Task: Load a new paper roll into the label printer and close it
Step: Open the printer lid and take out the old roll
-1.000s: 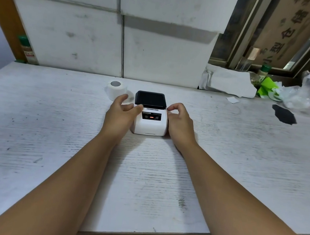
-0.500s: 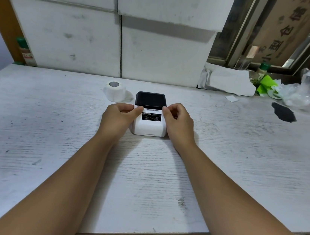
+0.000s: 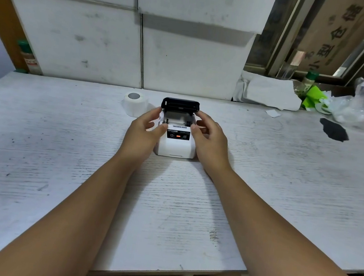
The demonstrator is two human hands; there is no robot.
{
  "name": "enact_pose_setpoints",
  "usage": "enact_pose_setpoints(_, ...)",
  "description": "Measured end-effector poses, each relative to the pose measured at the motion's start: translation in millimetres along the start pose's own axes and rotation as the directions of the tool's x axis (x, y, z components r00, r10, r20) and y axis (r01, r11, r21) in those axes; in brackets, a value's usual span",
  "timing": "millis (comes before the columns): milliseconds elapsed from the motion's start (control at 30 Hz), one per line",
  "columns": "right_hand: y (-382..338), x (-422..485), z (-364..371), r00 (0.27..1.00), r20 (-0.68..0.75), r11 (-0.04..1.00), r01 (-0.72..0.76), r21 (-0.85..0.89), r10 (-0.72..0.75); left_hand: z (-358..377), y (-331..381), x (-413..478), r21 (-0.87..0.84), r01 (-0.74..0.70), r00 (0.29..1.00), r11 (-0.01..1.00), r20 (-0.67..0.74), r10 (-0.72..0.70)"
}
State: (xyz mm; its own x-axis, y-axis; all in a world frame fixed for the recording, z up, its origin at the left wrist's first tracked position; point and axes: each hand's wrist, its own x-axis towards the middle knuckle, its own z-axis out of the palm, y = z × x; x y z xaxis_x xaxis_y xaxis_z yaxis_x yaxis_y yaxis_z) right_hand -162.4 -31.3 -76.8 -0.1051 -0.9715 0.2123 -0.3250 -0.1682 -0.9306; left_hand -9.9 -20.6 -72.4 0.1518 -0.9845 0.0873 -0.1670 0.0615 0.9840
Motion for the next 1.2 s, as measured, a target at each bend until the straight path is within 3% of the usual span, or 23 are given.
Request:
enact_pose_setpoints(200, 0.9, 0.1, 0.3, 0.999, 0.041, 1.000, 0.025, -0.013, -0.024, 4.2, -2.8, 0.5, 0.046, -0.049, 0.997, 0.998, 0.057, 0.046)
enact_pose_setpoints(733, 2.9, 0.2, 0.6, 0.996, 0.024, 0.996, 0.086, -0.008, -0.085, 13.3, -4.6, 6.2, 0.188, -0.134, 0.991, 0.973, 0.013, 0.133)
enact_pose_setpoints(933, 0.2, -0.3, -1.7, 0.997, 0.024, 0.997, 0.071, 0.008, -0.071, 10.8, -2.0, 3.8, 0.219, -0.230, 0.973, 0.948, 0.021, 0.231)
enact_pose_setpoints(1100, -4.0, 0.5, -2.1, 1.000, 0.026, 1.000, 0.007, 0.009, -0.007, 12.0, -0.3, 2.4, 0.264, -0.148, 0.989, 0.953, 0.040, 0.142)
enact_pose_setpoints(1200, -14.0, 11.8, -1.9, 0.998, 0.058, 0.987, 0.009, -0.158, 0.001, 10.5, -0.5, 5.8, 0.279, -0.122, 0.992, 0.952, 0.045, 0.114)
